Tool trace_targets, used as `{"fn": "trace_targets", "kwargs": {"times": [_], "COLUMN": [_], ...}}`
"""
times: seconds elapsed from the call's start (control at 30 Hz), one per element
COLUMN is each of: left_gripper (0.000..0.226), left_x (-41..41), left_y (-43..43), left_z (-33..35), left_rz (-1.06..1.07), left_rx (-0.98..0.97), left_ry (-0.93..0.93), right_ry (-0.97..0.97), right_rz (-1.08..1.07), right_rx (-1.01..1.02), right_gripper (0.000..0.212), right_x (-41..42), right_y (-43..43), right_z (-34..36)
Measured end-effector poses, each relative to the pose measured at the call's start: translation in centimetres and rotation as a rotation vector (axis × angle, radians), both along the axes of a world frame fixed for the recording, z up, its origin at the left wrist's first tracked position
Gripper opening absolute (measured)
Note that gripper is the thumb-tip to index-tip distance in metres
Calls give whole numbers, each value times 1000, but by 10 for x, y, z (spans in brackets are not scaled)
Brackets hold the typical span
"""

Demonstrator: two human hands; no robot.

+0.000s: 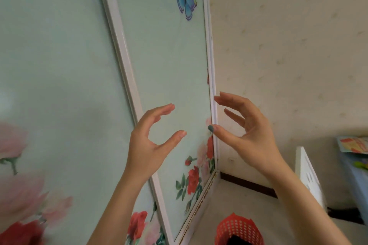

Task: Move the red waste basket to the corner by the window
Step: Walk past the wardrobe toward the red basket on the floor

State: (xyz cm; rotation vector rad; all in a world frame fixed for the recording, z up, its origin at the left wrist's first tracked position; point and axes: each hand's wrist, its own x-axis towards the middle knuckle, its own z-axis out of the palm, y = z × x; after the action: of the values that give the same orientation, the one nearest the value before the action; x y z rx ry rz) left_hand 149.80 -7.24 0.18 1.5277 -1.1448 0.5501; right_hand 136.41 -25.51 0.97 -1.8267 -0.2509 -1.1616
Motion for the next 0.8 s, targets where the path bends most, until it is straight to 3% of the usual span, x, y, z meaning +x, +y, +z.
{"fn": "trace_targets", "kwargs": {"times": [0.3,0.8], "left_gripper": [49,52], "left_x": [127,210], "left_y": [-43,-174], "left_z": [0,-36], "left_rz": [-150,-312], "left_rx": [-17,59], "left_ry": [49,134], "right_ry": [12,78], "right_rz": [-166,-367], "right_rx": [26,32], "right_gripper": [55,57], "right_x": [95,161], "right_y": [-25,-121], "right_z": [-6,-31]}}
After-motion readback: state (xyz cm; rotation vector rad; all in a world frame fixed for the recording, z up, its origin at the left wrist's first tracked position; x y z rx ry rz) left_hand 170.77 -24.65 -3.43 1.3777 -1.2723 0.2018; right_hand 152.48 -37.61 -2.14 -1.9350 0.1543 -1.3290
